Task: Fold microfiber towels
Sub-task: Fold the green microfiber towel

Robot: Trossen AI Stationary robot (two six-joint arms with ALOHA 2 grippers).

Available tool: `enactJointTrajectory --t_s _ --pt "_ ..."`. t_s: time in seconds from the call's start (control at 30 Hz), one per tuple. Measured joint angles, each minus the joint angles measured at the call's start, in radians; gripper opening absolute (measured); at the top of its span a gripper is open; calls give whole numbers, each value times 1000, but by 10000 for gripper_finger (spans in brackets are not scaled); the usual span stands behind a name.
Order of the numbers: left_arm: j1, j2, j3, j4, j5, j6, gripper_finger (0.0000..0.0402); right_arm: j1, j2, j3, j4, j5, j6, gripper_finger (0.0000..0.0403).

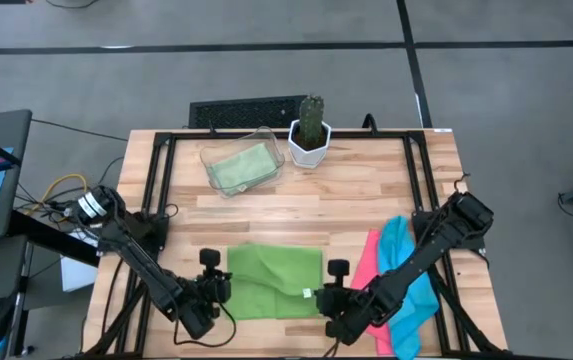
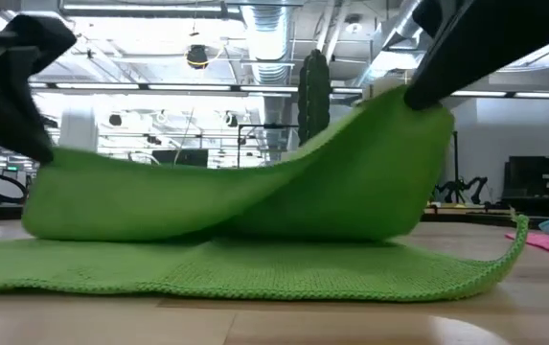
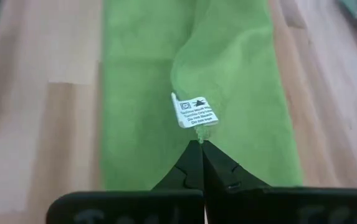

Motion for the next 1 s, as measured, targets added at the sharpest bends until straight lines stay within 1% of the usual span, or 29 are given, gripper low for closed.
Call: enactJointTrajectory --t_s 0.1,0.17,0.33,0.4,0.47,0.6,0.83,0.9,1.0 --pt "-3 35 0 42 53 12 2 9 0 -5 -10 -5 27 10" --pt "-3 47 0 70 69 12 2 16 0 -5 -5 -22 34 10" --pt "-23 49 5 95 54 -1 2 32 0 -24 10 -58 59 10" --pt "-32 48 12 111 56 0 2 38 0 -45 49 -62 63 10" --pt "-36 48 14 126 86 4 2 42 0 -64 102 -63 64 11" --pt "-45 48 14 110 90 -20 2 39 13 -88 179 -82 62 11" --pt "-47 48 13 112 100 -27 2 38 58 -94 184 -140 57 11" --pt "-49 48 13 111 100 -27 2 38 80 -86 246 -153 57 11" --pt "-50 48 13 110 100 -25 2 37 89 -92 240 -160 52 11"
